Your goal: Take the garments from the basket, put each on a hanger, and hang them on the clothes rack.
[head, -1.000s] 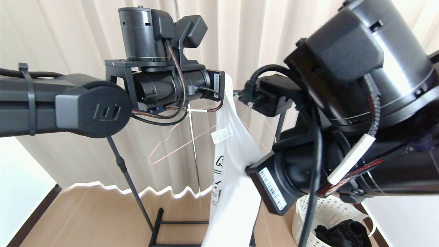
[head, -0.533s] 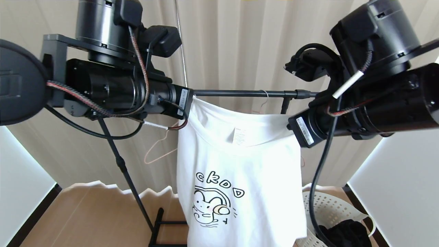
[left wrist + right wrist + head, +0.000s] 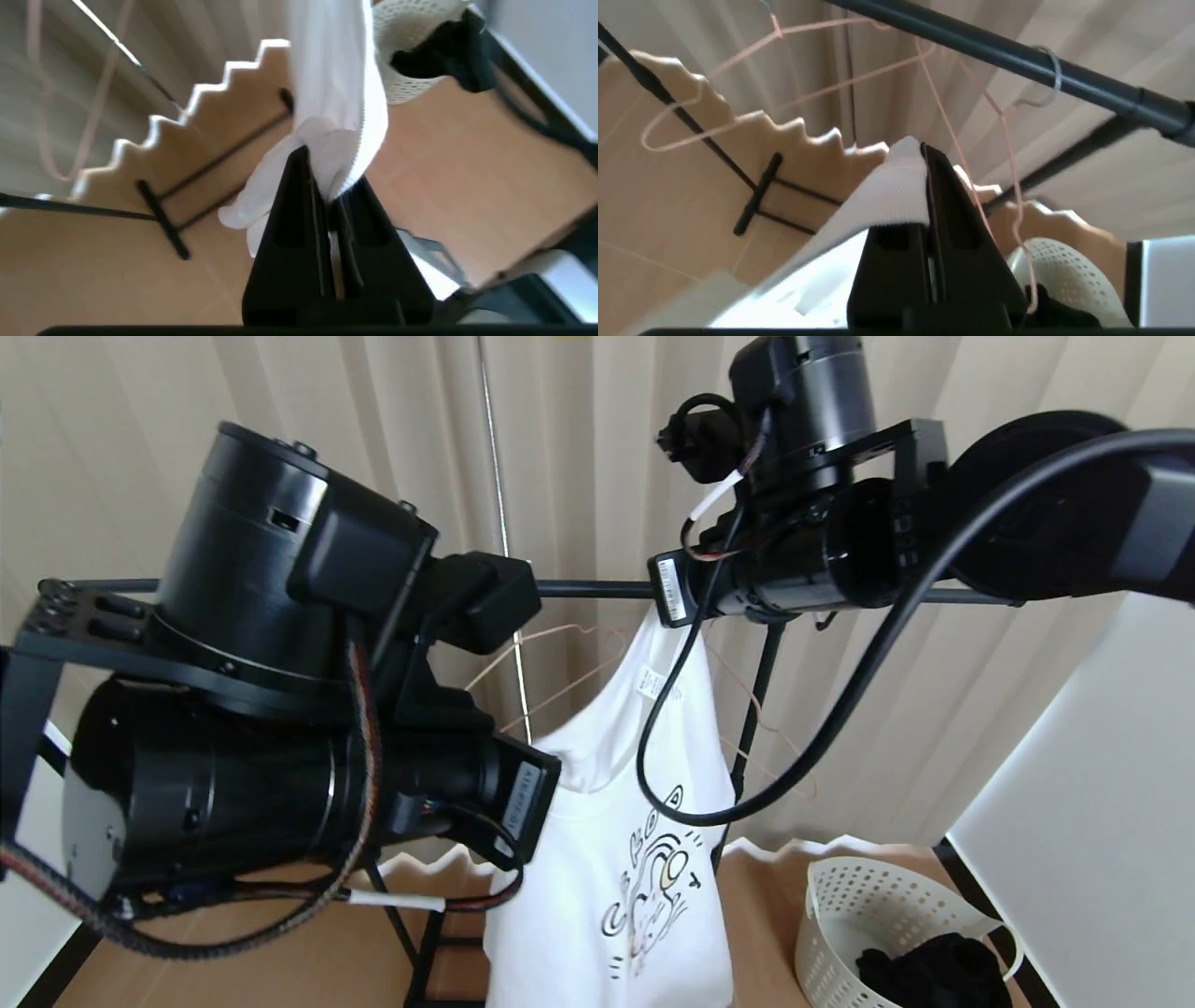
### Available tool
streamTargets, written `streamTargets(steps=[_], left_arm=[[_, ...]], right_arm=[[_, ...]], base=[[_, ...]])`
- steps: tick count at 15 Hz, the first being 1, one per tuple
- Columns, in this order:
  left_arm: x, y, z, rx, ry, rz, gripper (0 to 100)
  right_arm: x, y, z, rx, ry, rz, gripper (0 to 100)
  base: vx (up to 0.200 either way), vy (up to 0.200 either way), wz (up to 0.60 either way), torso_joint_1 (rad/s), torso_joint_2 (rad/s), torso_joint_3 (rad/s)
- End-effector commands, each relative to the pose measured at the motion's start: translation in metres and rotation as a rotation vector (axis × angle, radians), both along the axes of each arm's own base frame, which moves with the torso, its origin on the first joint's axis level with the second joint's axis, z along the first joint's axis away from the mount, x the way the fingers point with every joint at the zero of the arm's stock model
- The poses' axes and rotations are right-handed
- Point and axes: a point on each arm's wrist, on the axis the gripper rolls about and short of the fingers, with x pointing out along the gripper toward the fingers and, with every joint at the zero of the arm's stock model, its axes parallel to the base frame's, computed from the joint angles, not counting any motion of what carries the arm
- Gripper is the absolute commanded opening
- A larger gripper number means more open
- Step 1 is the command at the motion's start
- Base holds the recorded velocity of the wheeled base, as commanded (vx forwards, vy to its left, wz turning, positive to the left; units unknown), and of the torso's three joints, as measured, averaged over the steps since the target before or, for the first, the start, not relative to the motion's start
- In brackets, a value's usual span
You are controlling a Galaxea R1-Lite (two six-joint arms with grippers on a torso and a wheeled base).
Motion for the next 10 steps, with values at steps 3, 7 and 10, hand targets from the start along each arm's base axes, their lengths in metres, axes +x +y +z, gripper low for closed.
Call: streamTargets(steps=[3,7,10], left_arm=[[-0.006,-0.058,-0.014,-0.131,0.056,-0.052,0],[-0.003,-0.060,-0.015,-0.135,0.060,-0.032,0],[0.000,-0.041,-0.019,-0.109,0.051,0.035,0]], right_arm=[[0.002,0.027,-0.018,0.023,0.017,0.046,0],[-0.001,0.024,-0.014,0.062,0.026,0.041,0],[0.001,0.008,-0.001,0.082,0.005,0.009,0]], base=[[0.000,0.000,0.00,0.000,0.00,0.000],[0.000,0.000,0.00,0.000,0.00,0.000],[0.000,0.000,0.00,0.000,0.00,0.000]])
